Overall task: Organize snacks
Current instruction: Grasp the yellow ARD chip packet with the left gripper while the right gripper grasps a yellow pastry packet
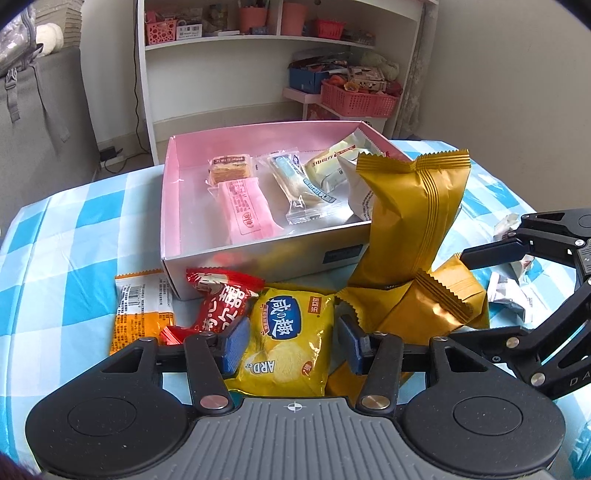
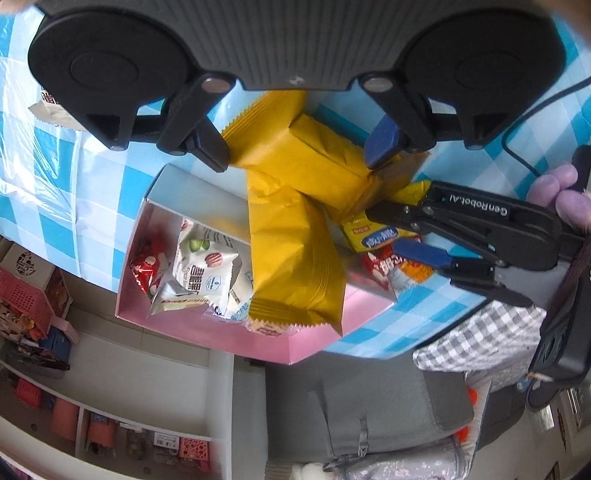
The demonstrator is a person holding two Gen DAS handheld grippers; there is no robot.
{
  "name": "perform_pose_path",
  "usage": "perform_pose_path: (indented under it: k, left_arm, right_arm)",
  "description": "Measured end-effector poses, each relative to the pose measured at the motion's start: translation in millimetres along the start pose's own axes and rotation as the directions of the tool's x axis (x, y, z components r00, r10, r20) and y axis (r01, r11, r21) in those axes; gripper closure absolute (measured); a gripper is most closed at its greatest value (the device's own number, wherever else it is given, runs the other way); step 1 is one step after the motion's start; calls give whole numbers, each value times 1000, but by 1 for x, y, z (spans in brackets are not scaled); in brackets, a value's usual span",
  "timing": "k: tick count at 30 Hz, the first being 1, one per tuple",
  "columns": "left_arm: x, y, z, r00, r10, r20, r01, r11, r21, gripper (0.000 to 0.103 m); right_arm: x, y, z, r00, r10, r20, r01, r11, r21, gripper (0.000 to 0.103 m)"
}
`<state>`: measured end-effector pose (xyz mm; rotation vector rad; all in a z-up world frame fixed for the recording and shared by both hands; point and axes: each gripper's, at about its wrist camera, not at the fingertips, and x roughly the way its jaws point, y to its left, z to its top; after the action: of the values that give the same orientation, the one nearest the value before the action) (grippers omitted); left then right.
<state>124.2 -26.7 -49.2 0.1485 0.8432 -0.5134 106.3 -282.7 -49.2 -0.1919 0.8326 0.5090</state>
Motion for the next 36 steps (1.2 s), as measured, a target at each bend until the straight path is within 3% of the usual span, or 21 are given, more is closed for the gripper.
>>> perform_pose_path:
  k: [4, 7, 16, 23, 29, 32, 34, 36]
  left_arm:
    - [0, -2, -2, 999, 21, -29, -21, 1000, 20, 54]
    - [-1, 0, -7, 997, 37, -66, -36, 999, 16, 62]
    - [-19, 7, -24, 993, 53, -108, -55, 998, -20, 71]
    - [-34, 12, -33, 988, 74, -132, -76, 997, -12, 72]
    - [-37, 11, -35, 994, 56, -89, -55, 998, 12, 67]
    - [-31, 8, -33, 996, 37, -84, -35, 999, 23, 59]
    - [-28, 8, -32, 997, 19, -79, -17, 1000, 17, 48]
    - [-27, 9, -31, 997, -4, -78, 4, 1000, 10, 46]
  right_arm:
    - [3, 11, -7, 999, -13, -47, 10, 998, -62, 29]
    - [-2, 19, -11, 999, -17, -50, 12, 995, -100, 31]
    - [-19, 35, -18, 990, 97, -98, -109, 986, -128, 41]
    - [-32, 28, -12, 998, 42, -47, -47, 990, -132, 40]
    - [-25, 21, 3, 1000, -27, 14, 28, 991, -127, 26]
    - [-12, 23, 9, 999, -32, 7, 33, 992, -125, 25]
    - [-7, 25, 10, 1000, -24, -8, 23, 991, -129, 26]
    - [-3, 29, 9, 1000, -12, -27, 8, 990, -140, 31]
